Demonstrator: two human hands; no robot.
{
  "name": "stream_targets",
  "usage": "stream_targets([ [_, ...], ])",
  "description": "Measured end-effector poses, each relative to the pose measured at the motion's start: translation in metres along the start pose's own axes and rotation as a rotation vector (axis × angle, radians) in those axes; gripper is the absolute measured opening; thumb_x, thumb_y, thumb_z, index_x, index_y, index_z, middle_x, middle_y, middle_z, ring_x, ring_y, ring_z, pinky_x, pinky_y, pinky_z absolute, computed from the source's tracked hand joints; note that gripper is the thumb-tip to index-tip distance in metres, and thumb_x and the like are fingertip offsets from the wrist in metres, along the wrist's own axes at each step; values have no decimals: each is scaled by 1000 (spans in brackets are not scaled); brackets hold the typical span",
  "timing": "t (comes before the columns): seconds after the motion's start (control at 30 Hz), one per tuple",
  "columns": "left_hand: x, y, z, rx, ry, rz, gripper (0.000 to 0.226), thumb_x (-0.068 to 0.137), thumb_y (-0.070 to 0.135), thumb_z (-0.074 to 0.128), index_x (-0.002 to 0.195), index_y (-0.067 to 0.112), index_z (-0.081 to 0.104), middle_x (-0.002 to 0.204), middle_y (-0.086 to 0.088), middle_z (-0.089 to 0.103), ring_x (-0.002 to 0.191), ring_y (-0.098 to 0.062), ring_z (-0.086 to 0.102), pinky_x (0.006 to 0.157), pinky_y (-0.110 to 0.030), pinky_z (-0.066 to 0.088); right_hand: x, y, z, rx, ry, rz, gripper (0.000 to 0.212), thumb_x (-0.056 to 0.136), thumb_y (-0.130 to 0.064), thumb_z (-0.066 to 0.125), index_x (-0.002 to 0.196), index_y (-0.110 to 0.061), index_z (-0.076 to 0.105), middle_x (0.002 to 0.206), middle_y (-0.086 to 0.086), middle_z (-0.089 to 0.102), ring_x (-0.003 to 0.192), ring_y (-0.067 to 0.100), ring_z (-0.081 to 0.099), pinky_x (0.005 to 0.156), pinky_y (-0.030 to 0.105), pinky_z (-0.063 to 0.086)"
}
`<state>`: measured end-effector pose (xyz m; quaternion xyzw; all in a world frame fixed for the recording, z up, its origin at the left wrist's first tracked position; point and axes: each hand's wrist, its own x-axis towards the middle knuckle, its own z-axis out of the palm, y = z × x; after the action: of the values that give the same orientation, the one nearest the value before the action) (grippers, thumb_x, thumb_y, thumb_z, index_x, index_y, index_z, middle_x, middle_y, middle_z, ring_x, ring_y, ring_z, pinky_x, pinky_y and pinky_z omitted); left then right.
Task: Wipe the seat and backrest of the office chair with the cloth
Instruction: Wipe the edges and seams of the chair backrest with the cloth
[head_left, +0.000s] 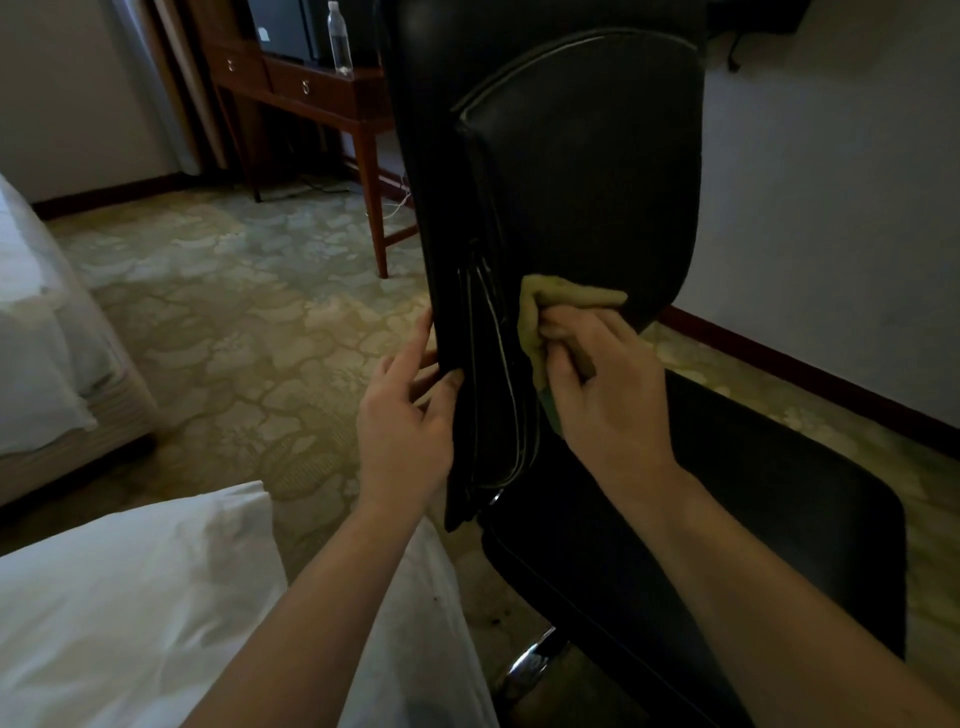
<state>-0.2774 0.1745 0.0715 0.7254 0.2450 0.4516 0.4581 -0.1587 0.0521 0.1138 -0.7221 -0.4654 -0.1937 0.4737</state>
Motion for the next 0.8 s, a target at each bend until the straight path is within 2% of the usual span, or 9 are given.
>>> stream_targets([
  [0.07, 0, 1, 0, -1, -3, -3, 65, 99, 8, 62, 142, 51, 40, 122, 13, 60, 113, 4, 63, 96, -29, 57, 11, -7, 1, 3, 41, -26, 21, 96, -5, 60, 115, -8, 69, 113, 4, 66, 100, 8, 62, 89, 21, 53],
  [0.17, 0, 3, -1, -28, -6, -17, 64, 99, 6, 62, 143, 47, 40, 120, 15, 60, 112, 5, 63, 94, -23, 56, 14, -10, 8, 5, 27, -22, 19, 97, -8, 58, 113, -8, 68, 110, 4, 64, 97, 13, 63, 85, 30, 56],
  [0.27, 1, 3, -1, -22, 2, -16, 64, 99, 7, 62, 143, 48, 41, 122, 13, 60, 113, 4, 63, 94, -26, 57, 1, -4, 14, -15, 8, 35, 16, 97, -11, 56, 108, -9, 69, 109, 3, 60, 90, 11, 61, 80, 30, 56],
  [0.37, -1, 3, 0, -53, 11, -45, 65, 99, 9, 63, 137, 58, 42, 121, 15, 59, 113, 0, 65, 95, -32, 58, -23, 5, 17, -36, -30, 78, 14, 96, -11, 56, 103, -6, 68, 106, 5, 58, 83, 12, 59, 73, 31, 56],
  [0.43, -2, 4, 1, -57, 15, -48, 65, 99, 12, 64, 135, 61, 41, 119, 15, 59, 112, 0, 66, 95, -32, 58, -34, 10, 15, -27, -62, 101, 12, 96, -8, 58, 100, -6, 69, 104, 3, 58, 81, 10, 58, 72, 27, 54],
  [0.53, -2, 3, 2, -68, 8, -46, 63, 99, 10, 63, 139, 55, 43, 121, 13, 60, 112, 1, 65, 95, -30, 58, -25, 9, 5, 23, -71, 131, 14, 94, -2, 61, 99, -9, 70, 101, -1, 59, 83, 1, 56, 76, 12, 46],
  [0.63, -1, 4, 1, -55, 3, -45, 63, 99, 8, 63, 142, 50, 43, 124, 10, 61, 114, 2, 64, 95, -32, 58, -2, 0, -1, 46, -17, 117, 19, 93, -1, 61, 104, -12, 71, 103, -4, 61, 84, -6, 56, 78, 7, 43],
  [0.8, 0, 6, -2, -82, 11, -56, 68, 98, 6, 64, 130, 62, 44, 124, 4, 65, 111, -2, 67, 94, -33, 59, 19, -13, 5, 33, 18, 92, 21, 94, -4, 60, 108, -15, 71, 106, -10, 57, 88, -12, 54, 80, 4, 42],
])
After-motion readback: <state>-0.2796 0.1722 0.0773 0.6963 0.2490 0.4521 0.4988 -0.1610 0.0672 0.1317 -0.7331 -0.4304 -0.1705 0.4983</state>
